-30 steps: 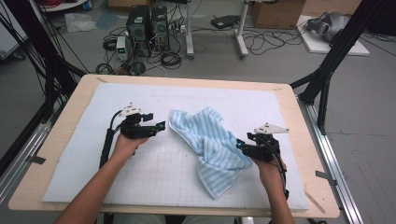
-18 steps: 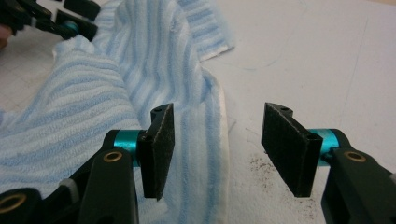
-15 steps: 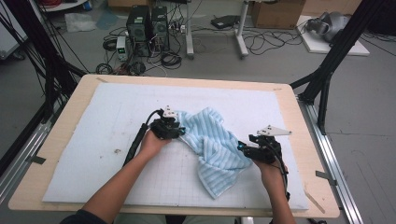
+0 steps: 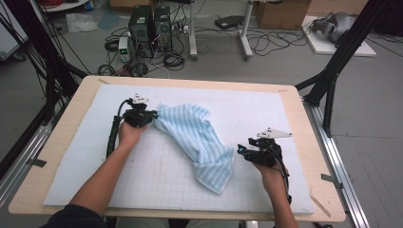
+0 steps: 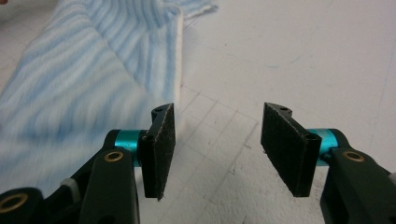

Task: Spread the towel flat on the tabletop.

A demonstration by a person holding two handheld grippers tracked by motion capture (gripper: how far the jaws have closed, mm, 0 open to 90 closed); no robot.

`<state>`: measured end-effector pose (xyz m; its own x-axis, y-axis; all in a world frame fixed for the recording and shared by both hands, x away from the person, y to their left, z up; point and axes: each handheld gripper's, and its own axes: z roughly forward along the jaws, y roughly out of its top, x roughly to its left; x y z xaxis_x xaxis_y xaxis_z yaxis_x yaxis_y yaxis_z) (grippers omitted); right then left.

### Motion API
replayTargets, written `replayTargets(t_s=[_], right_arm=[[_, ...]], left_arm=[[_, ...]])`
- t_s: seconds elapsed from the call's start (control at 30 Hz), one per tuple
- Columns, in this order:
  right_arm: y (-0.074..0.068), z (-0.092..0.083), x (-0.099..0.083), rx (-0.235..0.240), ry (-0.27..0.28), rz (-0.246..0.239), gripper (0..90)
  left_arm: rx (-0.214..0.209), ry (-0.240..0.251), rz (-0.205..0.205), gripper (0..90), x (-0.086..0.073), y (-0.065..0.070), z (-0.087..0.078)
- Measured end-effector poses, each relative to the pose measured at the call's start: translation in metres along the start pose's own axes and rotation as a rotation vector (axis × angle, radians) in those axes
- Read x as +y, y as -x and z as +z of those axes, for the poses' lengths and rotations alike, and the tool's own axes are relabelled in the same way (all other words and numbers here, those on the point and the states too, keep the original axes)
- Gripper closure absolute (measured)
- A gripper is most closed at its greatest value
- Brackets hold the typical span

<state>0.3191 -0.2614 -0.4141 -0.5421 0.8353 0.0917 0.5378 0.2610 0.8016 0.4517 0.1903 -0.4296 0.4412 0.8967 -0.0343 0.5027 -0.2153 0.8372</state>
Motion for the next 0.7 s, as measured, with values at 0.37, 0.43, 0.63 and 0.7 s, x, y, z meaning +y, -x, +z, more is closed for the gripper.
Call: replayTargets(t_s=[0.37, 0.43, 0.63, 0.7], right_arm=[[0.001, 0.032, 0.019, 0.097, 0.034, 0.051, 47.8], [-0.008, 0.046, 0.027, 0.124, 0.012, 0.030, 48.2], [-0.027, 0.083, 0.032, 0.195, -0.123, -0.077, 83.8], [-0.028, 0.079, 0.032, 0.102, -0.125, -0.136, 85.2]], left_arm=[[-0.033, 0.076, -0.105, 43.8, -0.010, -0.008, -0.015], [-0.041, 0.084, -0.096, 43.1, -0.012, -0.007, -0.019], [-0.059, 0.102, -0.088, 43.2, -0.014, -0.006, -0.027], [-0.060, 0.110, -0.087, 43.3, -0.014, -0.005, -0.029]])
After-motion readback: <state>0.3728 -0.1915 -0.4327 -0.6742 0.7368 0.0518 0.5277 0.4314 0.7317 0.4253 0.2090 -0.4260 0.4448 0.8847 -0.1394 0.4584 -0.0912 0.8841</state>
